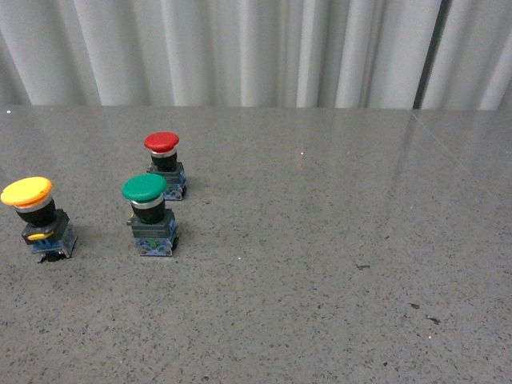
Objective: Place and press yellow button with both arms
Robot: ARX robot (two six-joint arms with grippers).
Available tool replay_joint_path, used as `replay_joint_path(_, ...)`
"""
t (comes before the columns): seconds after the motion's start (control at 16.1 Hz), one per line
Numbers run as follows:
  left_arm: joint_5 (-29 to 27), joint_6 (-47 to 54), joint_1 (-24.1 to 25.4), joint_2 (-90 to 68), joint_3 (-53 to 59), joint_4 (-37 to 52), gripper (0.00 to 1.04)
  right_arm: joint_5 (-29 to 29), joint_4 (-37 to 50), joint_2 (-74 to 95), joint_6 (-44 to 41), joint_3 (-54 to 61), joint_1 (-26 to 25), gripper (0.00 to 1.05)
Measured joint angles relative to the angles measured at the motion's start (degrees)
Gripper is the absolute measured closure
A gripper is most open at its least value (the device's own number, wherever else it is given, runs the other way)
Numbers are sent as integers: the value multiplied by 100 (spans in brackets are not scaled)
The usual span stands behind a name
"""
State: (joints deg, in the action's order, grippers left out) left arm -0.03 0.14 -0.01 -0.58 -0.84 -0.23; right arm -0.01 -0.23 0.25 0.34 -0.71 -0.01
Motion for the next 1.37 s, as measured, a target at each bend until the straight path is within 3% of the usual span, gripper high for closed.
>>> replay_joint_path(0.5, -50, -11, -13, -13, -2, -55, 7, 0, 0, 0, 0, 0, 0, 7)
replay_joint_path(0.56, -844, -66, -367, -409, -247, -656, 7, 7, -2, 0, 2, 0, 0, 7)
replay_joint_path(0.62, -1377, -61, -498, -1246, -511, -308, 7, -2, -2, 0, 0, 0, 0, 7)
replay_joint_path(0.68, -1388, -17, -267, -1996, -802, 372, 7, 0, 7, 0, 0, 0, 0, 7)
replay_joint_path(0.87, -608, -4, 142, -4599, -1967, 2120, 7, -2, 0, 0, 0, 0, 0, 7)
replay_joint_path(1.0, -166, -164, 114, -6430, -2870, 1893, 7, 0, -2, 0, 0, 0, 0, 7)
replay_joint_path(1.12, -138, -131, -83, -7471, -3440, 1895, 7, -2, 0, 0, 0, 0, 0, 7)
replay_joint_path(1.37, 107, -96, -297, -8338, -3628, 1880, 7, -2, -2, 0, 0, 0, 0, 7)
